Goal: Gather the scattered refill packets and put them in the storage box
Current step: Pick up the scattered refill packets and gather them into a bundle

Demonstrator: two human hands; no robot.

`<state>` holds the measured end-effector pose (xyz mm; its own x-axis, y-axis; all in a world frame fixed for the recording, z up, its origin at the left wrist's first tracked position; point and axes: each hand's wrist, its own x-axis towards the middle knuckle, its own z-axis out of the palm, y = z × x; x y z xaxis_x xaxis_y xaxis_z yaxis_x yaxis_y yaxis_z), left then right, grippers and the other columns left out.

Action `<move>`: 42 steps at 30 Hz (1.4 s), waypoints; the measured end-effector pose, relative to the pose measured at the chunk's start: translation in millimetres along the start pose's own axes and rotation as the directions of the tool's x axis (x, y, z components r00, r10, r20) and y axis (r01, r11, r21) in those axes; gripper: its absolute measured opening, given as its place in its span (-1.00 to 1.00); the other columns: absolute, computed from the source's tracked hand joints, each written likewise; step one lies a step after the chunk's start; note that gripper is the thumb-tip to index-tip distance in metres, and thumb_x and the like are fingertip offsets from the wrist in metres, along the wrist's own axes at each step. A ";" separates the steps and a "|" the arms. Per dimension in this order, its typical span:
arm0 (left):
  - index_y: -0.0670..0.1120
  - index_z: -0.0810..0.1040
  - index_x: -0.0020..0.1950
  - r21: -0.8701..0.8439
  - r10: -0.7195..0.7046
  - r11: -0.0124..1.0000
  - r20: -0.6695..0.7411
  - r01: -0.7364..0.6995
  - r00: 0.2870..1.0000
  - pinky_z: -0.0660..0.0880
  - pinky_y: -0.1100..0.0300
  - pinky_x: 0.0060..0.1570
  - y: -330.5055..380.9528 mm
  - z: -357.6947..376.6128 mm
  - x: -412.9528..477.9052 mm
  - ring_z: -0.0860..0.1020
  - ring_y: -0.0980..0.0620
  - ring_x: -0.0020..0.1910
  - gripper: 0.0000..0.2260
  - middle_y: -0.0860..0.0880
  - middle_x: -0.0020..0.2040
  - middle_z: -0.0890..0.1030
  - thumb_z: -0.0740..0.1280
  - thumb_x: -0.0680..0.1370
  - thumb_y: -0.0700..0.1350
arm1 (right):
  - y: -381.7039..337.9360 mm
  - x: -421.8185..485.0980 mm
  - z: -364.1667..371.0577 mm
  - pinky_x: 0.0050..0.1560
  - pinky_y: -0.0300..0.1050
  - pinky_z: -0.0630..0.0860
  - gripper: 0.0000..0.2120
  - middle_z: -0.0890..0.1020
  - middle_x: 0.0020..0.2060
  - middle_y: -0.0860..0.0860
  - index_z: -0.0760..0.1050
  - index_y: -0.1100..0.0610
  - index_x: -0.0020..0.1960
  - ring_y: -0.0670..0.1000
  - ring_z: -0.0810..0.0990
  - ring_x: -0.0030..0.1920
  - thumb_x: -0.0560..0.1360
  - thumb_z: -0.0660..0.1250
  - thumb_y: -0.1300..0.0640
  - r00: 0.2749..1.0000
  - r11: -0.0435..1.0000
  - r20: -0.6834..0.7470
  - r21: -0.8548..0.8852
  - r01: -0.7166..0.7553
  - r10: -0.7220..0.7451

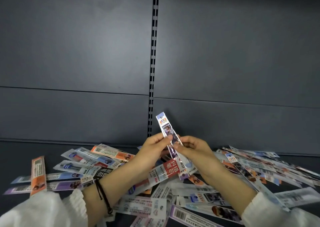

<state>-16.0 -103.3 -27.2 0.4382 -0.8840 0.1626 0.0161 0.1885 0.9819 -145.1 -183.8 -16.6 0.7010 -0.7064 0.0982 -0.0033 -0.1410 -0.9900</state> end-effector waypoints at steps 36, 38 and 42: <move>-0.11 0.39 0.13 -0.405 -0.229 0.906 -0.230 0.120 0.946 0.44 0.19 -0.39 9.9 -56.3 17.6 0.41 0.06 -0.42 -0.83 -0.03 -0.31 0.45 0.13 0.65 -0.03 | 10.0 15.0 -2.6 -0.19 -0.04 0.54 -0.94 0.67 -0.29 0.03 0.57 0.13 -0.16 0.01 0.62 -0.23 0.44 0.43 0.15 0.964 0.885 -0.109 0.431 -0.176 0.244; -0.11 0.41 0.11 -0.360 -0.174 0.927 -0.168 0.104 0.970 0.43 0.21 -0.47 12.7 -35.5 13.1 0.40 0.08 -0.47 -0.84 -0.02 -0.34 0.45 0.13 0.65 -0.05 | 4.3 17.3 -2.9 -0.13 -0.07 0.54 -0.93 0.68 -0.27 0.03 0.55 0.14 -0.18 0.01 0.63 -0.20 0.43 0.42 0.16 0.966 0.818 -0.096 0.556 -0.147 0.239; -0.11 0.52 0.08 -0.148 -0.173 0.974 0.006 0.172 0.985 0.44 0.17 -0.43 23.4 -9.0 4.2 0.50 0.06 -0.43 -0.72 -0.06 -0.27 0.54 0.18 0.62 0.06 | -8.8 15.9 1.6 -0.03 -0.08 0.54 -0.86 0.69 -0.21 0.06 0.57 0.17 -0.15 0.02 0.65 -0.17 0.35 0.44 0.12 0.991 0.813 -0.031 0.575 -0.089 0.130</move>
<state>-5.7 -98.7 -4.4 0.4236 -0.9058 -0.0096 0.2243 0.0946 0.9699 -132.8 -192.6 -6.5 0.6721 -0.7399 -0.0285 0.3449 0.3469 -0.8722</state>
